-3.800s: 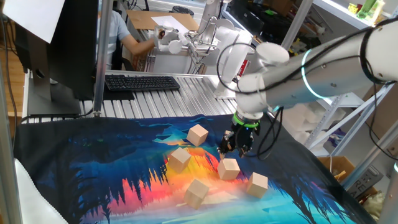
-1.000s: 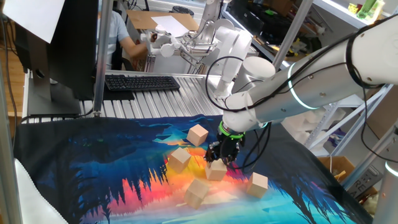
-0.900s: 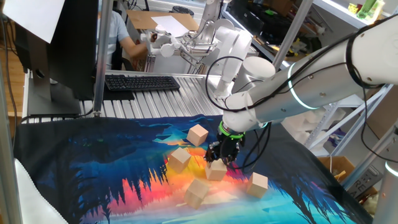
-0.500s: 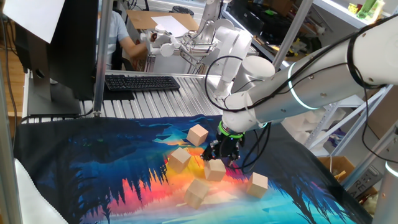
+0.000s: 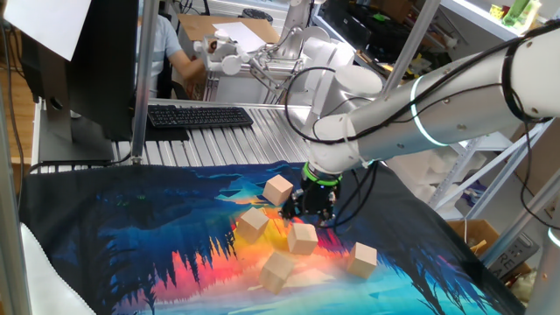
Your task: Stack the blocks into a pyramid shape
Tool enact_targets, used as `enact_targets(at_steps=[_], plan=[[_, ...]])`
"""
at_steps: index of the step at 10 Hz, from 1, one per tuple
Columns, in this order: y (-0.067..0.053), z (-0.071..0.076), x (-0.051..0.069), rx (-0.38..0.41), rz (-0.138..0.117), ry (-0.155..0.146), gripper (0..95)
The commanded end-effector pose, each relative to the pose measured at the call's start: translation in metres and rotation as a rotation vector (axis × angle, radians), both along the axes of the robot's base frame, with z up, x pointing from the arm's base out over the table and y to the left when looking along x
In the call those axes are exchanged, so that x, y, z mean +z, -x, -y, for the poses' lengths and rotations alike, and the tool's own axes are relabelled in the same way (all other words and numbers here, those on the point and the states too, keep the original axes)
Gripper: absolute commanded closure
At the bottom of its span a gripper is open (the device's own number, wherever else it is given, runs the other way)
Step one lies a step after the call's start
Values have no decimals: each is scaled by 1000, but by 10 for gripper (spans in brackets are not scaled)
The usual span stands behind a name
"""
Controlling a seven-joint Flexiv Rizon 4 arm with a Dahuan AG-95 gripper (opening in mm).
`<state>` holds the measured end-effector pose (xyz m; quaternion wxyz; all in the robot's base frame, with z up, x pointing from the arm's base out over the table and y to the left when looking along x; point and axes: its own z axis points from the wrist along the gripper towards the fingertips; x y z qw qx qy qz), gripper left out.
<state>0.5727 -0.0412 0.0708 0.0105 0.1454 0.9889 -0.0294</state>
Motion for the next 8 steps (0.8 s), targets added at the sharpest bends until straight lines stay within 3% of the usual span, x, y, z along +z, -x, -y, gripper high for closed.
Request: enact_targets(at_steps=[1,4,8], plan=[[-15,-13,1,-111,5,-8,380],[-28,-24,11,-183,-9,-10,380],[-32,-30,20,-262,-4,-16,380]])
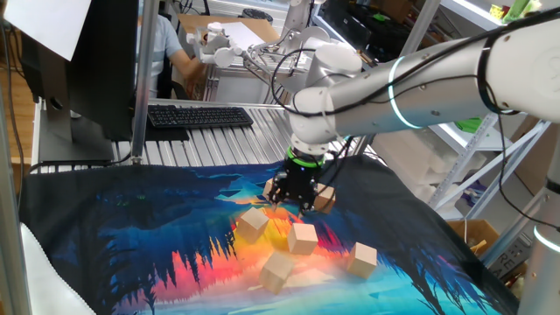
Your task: Stack the blocks into a pyramid shape
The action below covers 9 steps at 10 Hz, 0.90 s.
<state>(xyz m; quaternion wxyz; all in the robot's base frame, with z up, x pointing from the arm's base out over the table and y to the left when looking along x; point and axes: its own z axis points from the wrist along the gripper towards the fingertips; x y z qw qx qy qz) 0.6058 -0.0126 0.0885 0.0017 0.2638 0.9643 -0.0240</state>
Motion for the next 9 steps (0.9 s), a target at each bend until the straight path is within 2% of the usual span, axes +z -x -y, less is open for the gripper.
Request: enact_targets(at_steps=[1,4,6,8,9], plan=[[1,-1,2,-18,3,-1,380],[2,-2,1,-16,3,2,380],[2,-2,1,-99,10,-12,380],[2,-2,1,-140,21,-5,380],[2,-2,1,-127,14,-1,380]])
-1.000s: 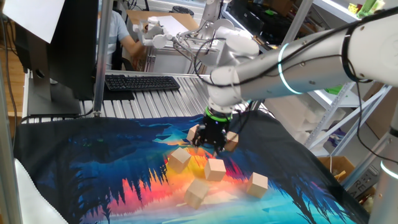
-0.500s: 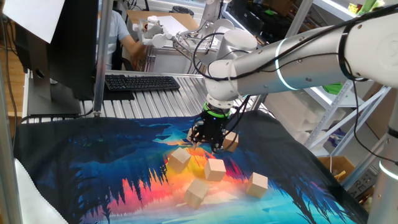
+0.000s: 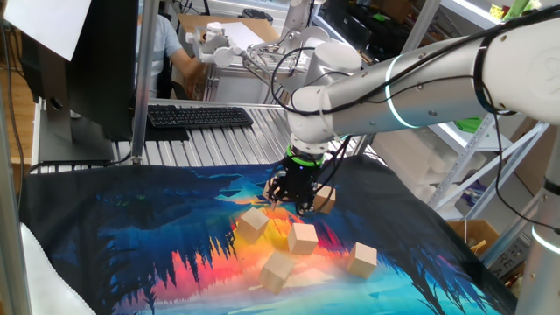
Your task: Stack the blocks into a pyramid shape
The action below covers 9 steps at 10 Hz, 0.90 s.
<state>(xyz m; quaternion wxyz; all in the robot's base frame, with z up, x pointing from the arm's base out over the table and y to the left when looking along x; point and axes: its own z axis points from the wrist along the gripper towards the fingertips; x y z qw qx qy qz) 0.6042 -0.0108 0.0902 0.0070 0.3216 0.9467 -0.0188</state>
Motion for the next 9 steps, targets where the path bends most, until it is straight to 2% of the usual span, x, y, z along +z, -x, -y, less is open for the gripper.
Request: enact_targets(at_steps=[1,4,9], plan=[[0,0,0,4,-8,5,380],[0,0,0,-7,-26,8,380],[0,0,0,25,-23,-3,380]])
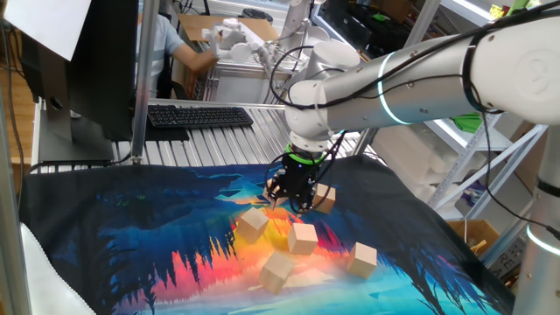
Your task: Stack the blocks into a pyramid shape
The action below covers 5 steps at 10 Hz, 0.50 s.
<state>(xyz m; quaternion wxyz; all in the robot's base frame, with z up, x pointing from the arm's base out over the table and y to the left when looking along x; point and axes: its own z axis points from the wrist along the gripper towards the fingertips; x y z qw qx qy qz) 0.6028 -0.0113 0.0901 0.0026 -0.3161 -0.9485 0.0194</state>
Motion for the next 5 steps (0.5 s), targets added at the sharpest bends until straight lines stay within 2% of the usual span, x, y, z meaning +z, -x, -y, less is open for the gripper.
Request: enact_targets(at_steps=[1,2,4,5], plan=[[-1,0,0,43,-4,-5,380],[0,0,-1,32,10,-25,380],[-1,-7,-4,-21,14,-50,380],[-2,-16,-6,-62,37,-44,380]])
